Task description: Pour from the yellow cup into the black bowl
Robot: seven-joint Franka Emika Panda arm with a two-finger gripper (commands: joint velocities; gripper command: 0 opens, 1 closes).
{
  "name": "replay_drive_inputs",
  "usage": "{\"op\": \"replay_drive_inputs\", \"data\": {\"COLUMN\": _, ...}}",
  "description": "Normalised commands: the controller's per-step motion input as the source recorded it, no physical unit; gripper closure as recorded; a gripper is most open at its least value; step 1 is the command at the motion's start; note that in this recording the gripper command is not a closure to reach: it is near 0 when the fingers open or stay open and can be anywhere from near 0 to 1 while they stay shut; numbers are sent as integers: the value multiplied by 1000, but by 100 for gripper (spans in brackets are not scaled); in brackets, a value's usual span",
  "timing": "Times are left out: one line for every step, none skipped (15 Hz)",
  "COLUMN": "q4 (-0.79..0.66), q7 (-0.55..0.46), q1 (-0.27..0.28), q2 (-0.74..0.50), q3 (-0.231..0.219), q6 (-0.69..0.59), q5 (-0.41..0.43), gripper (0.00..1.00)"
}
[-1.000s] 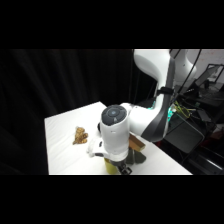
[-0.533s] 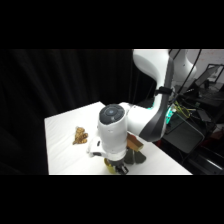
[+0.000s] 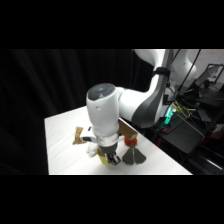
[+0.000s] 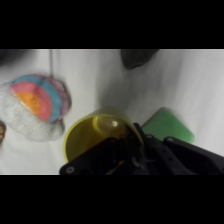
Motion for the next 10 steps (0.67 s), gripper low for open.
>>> {"op": "replay_drive_inputs", "data": {"q4": -300, "q7": -269, "q1": -193, "q2": -750, "q3": 35, "q6": -309, "q5": 225, "gripper": 13}}
{"op": "replay_drive_inputs", "data": {"q4": -307, "q7": -445, "q1": -255, "q2": -698, "q3": 102, "q6": -311, "q5": 333, "gripper": 13}}
{"op": "replay_drive_inputs", "data": {"q4": -312, "q7": -653, "q1": -323, "q2": -636, "q3": 172, "q6": -292, "q5": 483, "gripper": 13}}
{"op": "replay_drive_inputs", "data": {"q4": -308, "q7": -718, "q1": -343, "q2": -567, "q3": 170, "q6": -255, "q5": 557, "gripper": 13}}
{"op": "replay_drive_inputs", "data": {"q4": -280, "q7": -703, "q1": -323, "q2": -484, "q3": 135, "q6": -229, "q5": 561, "gripper": 13}}
{"op": "replay_drive_inputs", "data": {"q4": -253, "q7": -691, "q1": -302, "q2": -410, "q3": 103, "q6": -235, "q5": 569, "gripper": 13}}
{"op": "replay_drive_inputs", "data": {"q4": -253, "q7": -687, "q1": -298, "q2": -367, "q3": 66, "q6": -244, "q5": 578, "gripper": 13}}
{"op": "replay_drive_inputs", "data": {"q4": -261, "q7": -669, "q1": -283, "q2": -338, "q3": 33, "q6": -230, "q5": 567, "gripper": 13}}
{"op": "replay_drive_inputs", "data": {"q4": -270, "q7": -659, "q1": -273, "q2": -322, "q3": 1, "q6": -227, "q5": 563, "gripper": 13}}
{"op": "replay_drive_inputs", "data": {"q4": -274, "q7": -595, "q1": -239, "q2": -308, "q3": -29, "q6": -208, "q5": 514, "gripper": 13}}
